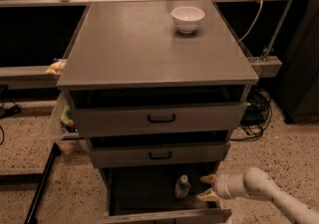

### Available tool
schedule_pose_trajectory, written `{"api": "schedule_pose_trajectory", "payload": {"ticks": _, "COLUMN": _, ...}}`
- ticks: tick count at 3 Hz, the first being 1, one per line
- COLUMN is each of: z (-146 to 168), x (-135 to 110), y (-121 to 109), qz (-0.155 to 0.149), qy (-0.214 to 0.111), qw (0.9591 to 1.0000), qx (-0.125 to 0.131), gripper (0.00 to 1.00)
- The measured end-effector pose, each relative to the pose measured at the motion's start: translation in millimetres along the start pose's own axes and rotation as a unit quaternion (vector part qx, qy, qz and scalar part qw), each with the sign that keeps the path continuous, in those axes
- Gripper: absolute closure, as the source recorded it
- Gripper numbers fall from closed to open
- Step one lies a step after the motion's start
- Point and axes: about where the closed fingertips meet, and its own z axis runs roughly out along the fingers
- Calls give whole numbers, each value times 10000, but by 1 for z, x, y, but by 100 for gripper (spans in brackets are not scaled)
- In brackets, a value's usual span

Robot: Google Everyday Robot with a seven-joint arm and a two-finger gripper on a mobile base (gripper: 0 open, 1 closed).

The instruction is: Pick blue plastic bottle from bottom drawer and place on counter

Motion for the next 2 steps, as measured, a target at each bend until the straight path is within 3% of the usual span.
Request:
{"api": "schedule_pose_trajectory", "payload": {"ticks": 1, "z": 14, "x": 10, "y": -6, "qz": 45, "qy": -65, "qw": 9998, "qx": -162, "gripper": 1}}
{"api": "schedule_pose_trajectory", "payload": {"ticks": 2, "z": 28, "x": 14, "y": -11, "qz": 43, "qy": -167, "qw": 9994, "qx": -297, "gripper": 0}}
